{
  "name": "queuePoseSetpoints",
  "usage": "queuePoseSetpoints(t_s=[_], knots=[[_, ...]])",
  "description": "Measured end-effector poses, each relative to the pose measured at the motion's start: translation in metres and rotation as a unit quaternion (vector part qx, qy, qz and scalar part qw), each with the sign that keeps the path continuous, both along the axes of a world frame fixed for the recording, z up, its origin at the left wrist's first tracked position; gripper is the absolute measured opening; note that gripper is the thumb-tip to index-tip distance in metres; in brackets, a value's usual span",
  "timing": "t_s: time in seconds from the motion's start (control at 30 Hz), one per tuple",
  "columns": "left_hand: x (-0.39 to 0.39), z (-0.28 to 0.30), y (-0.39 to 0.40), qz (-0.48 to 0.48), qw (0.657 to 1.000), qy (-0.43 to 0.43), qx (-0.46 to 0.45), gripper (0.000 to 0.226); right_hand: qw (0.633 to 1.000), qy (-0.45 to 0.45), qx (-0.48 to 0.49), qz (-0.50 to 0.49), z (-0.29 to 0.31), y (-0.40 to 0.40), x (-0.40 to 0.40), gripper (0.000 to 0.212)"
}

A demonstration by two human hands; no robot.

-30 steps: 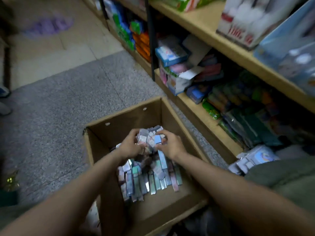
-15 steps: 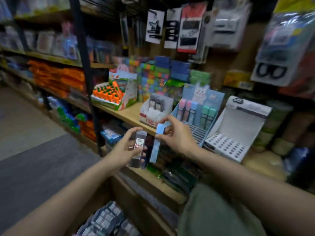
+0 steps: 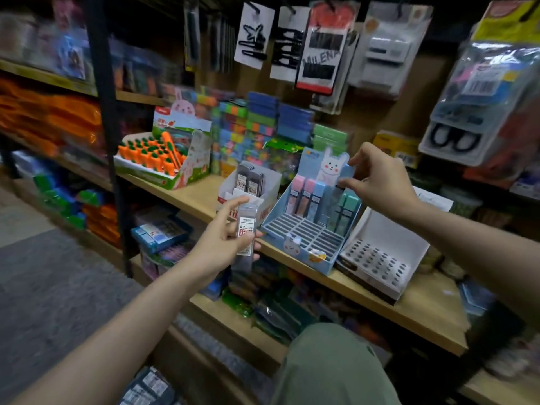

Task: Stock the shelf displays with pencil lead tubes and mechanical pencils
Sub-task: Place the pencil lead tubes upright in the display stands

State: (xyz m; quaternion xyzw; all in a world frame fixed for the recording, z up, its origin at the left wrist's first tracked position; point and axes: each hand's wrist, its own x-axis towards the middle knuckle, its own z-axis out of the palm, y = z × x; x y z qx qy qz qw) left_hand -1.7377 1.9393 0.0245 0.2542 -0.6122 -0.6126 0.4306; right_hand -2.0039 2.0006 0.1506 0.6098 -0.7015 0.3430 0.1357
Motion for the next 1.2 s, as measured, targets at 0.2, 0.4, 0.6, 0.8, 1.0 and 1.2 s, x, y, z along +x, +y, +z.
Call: queuePoseSetpoints(t_s=[0.2, 0.4, 0.6, 0.8, 1.0, 1.2], knots=[[0.005, -0.011, -0.008, 0.006, 1.000, -0.005, 0.015, 0.061, 0.994, 0.095, 0.043, -0.043, -0.010, -0.033, 0.003, 0.034], [-0.001, -0.012, -0.007, 0.004, 1.000, 0.002, 0.018, 0.062, 0.983, 0.123, 0.113, -0.072, -0.022, -0.042, 0.001, 0.032], [0.000, -0.013, -0.007, -0.002, 1.000, 0.003, 0.017, 0.063, 0.983, 0.111, 0.127, -0.071, -0.029, -0.047, 0.002, 0.028], [0.003, -0.014, -0.008, 0.014, 1.000, 0.016, 0.023, 0.062, 0.976, 0.146, 0.137, -0.080, -0.032, -0.051, -0.002, 0.025], [0.003, -0.017, -0.011, 0.024, 0.999, 0.016, 0.026, 0.064, 0.955, 0.247, 0.115, -0.116, -0.038, -0.051, -0.004, 0.019], [0.004, -0.019, -0.013, 0.055, 0.997, -0.005, 0.053, 0.030, 0.951, 0.248, 0.130, -0.134, -0.043, -0.050, 0.002, 0.026]])
